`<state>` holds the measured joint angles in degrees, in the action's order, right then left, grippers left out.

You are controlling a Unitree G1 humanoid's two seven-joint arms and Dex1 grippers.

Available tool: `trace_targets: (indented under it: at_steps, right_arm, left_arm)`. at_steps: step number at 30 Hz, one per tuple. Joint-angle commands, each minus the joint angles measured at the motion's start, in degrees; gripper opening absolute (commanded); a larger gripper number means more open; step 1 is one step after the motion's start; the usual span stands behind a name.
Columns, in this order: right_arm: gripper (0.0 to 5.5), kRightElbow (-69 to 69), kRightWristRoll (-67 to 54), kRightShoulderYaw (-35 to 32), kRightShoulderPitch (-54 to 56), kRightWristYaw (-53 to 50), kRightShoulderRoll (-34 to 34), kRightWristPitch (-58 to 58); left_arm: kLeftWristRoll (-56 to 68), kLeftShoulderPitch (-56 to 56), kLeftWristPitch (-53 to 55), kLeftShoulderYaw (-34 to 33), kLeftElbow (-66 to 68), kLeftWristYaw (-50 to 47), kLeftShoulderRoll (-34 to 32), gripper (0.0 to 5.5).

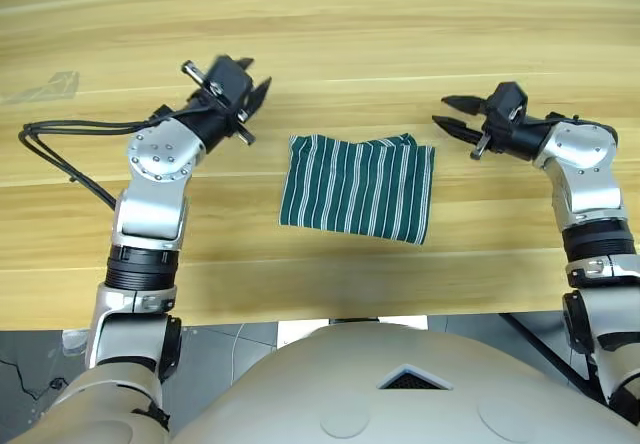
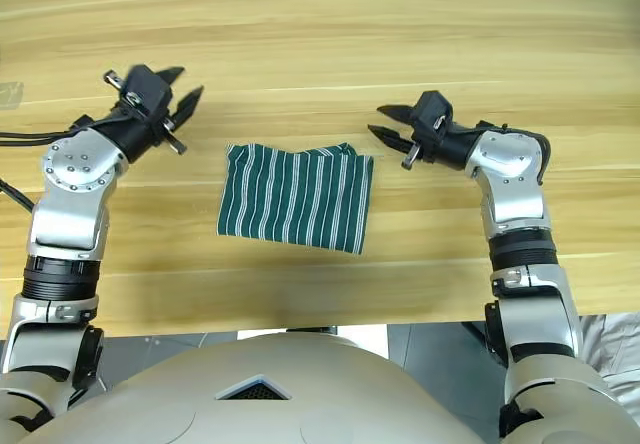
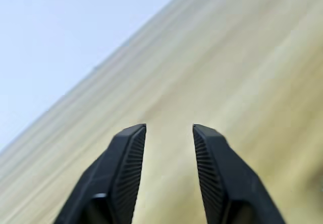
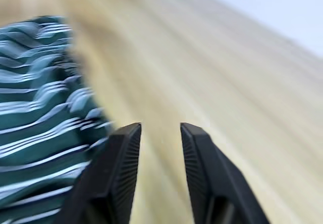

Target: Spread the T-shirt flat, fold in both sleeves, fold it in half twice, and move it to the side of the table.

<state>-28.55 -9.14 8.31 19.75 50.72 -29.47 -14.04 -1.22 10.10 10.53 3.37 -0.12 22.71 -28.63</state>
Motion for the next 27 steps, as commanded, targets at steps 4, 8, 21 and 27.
trace_targets:
  at_steps: [4, 8, 21, 27]
  right_arm:
    - [1.64, 0.8, 0.6, -1.3, -1.2, -2.0, 2.5, -4.8]
    - [1.64, 10.1, -7.5, 1.0, -4.8, 6.9, 6.0, -1.7]
    - [1.64, 3.0, 1.9, 15.6, 0.2, 13.7, 14.1, 7.6]
    - [1.64, -15.0, 11.0, 16.5, 7.4, 5.0, 14.7, 8.3]
  left_arm:
    - [0.1, -3.7, -1.6, -4.4, 2.2, -7.7, 5.2, 1.88]
    - [2.1, -5.5, -5.7, -10.5, -1.9, -14.1, 9.3, 1.88]
    - [5.7, -15.5, -10.0, -8.6, -8.0, -14.1, 18.1, 1.88]
    - [6.2, -16.0, -9.8, -7.7, -8.1, -14.2, 19.4, 1.88]
